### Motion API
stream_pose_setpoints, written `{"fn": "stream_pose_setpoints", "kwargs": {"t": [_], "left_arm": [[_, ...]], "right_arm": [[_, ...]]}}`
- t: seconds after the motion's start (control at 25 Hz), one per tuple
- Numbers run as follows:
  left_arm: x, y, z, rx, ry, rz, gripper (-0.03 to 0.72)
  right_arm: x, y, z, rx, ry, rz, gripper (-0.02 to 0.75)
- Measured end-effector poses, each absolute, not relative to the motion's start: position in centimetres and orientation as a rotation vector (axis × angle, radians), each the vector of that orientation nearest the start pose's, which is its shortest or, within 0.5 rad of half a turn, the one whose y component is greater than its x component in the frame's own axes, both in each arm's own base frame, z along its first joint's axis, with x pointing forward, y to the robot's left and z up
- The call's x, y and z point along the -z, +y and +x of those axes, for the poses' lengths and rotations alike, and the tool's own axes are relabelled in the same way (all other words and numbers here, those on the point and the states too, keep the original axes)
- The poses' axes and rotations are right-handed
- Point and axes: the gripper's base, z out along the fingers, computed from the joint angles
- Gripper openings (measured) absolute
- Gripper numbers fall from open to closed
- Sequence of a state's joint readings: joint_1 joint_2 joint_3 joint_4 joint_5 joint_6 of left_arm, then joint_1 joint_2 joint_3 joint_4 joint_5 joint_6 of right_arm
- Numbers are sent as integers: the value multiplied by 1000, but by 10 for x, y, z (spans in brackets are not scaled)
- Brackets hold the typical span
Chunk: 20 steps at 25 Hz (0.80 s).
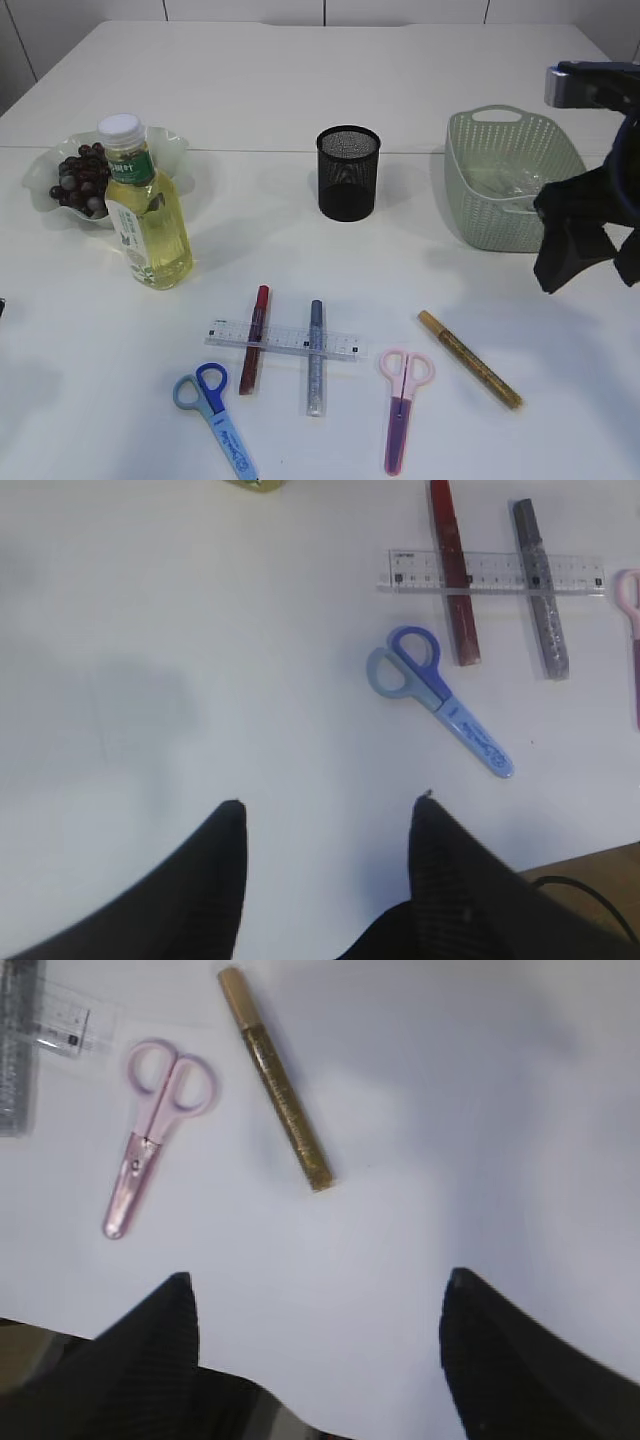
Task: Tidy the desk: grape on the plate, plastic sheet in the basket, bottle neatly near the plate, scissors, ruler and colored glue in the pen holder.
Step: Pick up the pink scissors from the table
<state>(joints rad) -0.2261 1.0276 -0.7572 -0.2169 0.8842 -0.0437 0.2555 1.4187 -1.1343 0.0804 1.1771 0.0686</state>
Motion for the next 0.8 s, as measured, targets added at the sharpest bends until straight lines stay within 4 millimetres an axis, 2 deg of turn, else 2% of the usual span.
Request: {"fn": "stream_pose_setpoints", "kwargs": {"t": [0.2,0.4,0.56,0.8], "left_arm": [[-282,-56,173,359,2656,122,385],[-278,-56,175,364,2688,56,385],[-269,-56,183,343,2738,32,384],[-265,-55,185,302,2766,42,384]], "right_arm": [[-293,88,255,-269,2902,-24,583],[-289,126,251,-324,2869,67,583],[-263,155,253,-251,2931,83,583],[-221,170,266,-197,3034,232,583]]}}
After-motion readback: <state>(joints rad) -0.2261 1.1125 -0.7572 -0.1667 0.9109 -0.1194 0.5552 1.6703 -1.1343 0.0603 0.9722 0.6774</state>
